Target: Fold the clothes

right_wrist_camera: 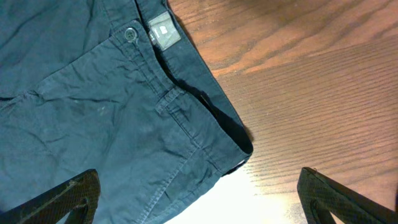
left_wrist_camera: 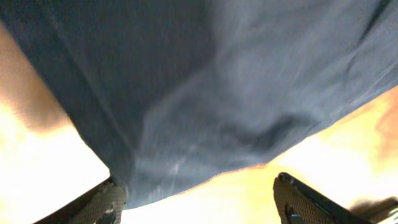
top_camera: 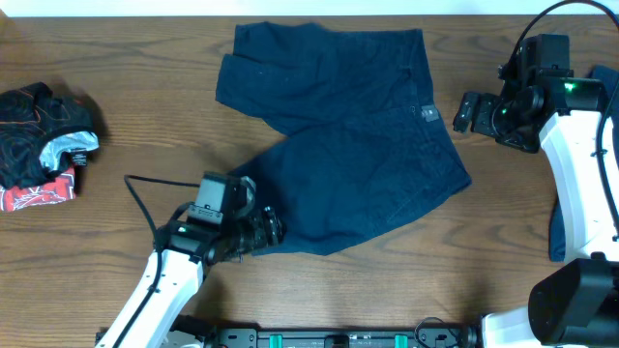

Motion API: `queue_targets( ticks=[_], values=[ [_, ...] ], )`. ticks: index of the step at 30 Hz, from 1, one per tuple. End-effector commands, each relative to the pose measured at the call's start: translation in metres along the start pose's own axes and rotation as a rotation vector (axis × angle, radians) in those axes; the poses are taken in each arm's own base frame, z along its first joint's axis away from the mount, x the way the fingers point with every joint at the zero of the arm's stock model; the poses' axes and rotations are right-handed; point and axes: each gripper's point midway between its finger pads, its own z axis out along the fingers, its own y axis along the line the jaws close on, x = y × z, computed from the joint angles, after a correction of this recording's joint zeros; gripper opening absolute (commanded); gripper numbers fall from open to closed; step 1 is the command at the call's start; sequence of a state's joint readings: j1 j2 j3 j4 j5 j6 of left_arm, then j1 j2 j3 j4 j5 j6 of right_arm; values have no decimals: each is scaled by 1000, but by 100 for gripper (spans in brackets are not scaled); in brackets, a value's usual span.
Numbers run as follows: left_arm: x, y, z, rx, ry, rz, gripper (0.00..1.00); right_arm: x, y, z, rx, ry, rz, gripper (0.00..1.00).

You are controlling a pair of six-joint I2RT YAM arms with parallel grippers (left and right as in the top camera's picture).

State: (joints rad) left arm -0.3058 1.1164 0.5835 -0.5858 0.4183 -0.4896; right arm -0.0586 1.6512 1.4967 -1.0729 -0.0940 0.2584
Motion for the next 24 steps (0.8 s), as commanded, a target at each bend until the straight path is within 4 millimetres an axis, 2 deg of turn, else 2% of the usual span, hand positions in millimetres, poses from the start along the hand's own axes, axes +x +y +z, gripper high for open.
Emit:
queue_targets(
  ticks=[1, 2, 3, 4, 5, 6, 7, 10, 12, 18, 24],
  values=[
    [6, 6, 3, -55, 7, 42, 78, 2, 5, 1, -15, 5, -22, 99],
    [6, 6, 4, -57, 1, 53, 78, 2, 7, 1, -24, 7, -22, 99],
    [5, 3, 5, -51, -5, 62, 72, 2, 8, 1, -29, 7, -22, 99],
    [3, 0, 5, -39, -14, 68, 64, 2, 9, 1, -33, 8, -22, 99],
    [1, -3, 5, -31, -23, 69, 51, 2, 9, 1, -33, 9, -22, 99],
    [0, -4, 6, -26, -29, 63, 44, 2, 9, 1, -33, 10, -22, 99],
    [-1, -5, 6, -23, -30, 57, 43, 3, 9, 1, -33, 11, -21, 99],
    [9, -3, 6, -29, 9, 44, 61, 4, 9, 1, -38, 18, -21, 99],
    [21, 1, 7, -53, 54, 44, 67, 4, 10, 1, -38, 18, -22, 99],
    [51, -1, 16, -98, 126, 56, 69, 3, 12, 1, -52, 14, -23, 99],
    [67, 6, 32, -150, 166, -3, 72, 3, 15, 1, -60, 12, -26, 99]
  ],
)
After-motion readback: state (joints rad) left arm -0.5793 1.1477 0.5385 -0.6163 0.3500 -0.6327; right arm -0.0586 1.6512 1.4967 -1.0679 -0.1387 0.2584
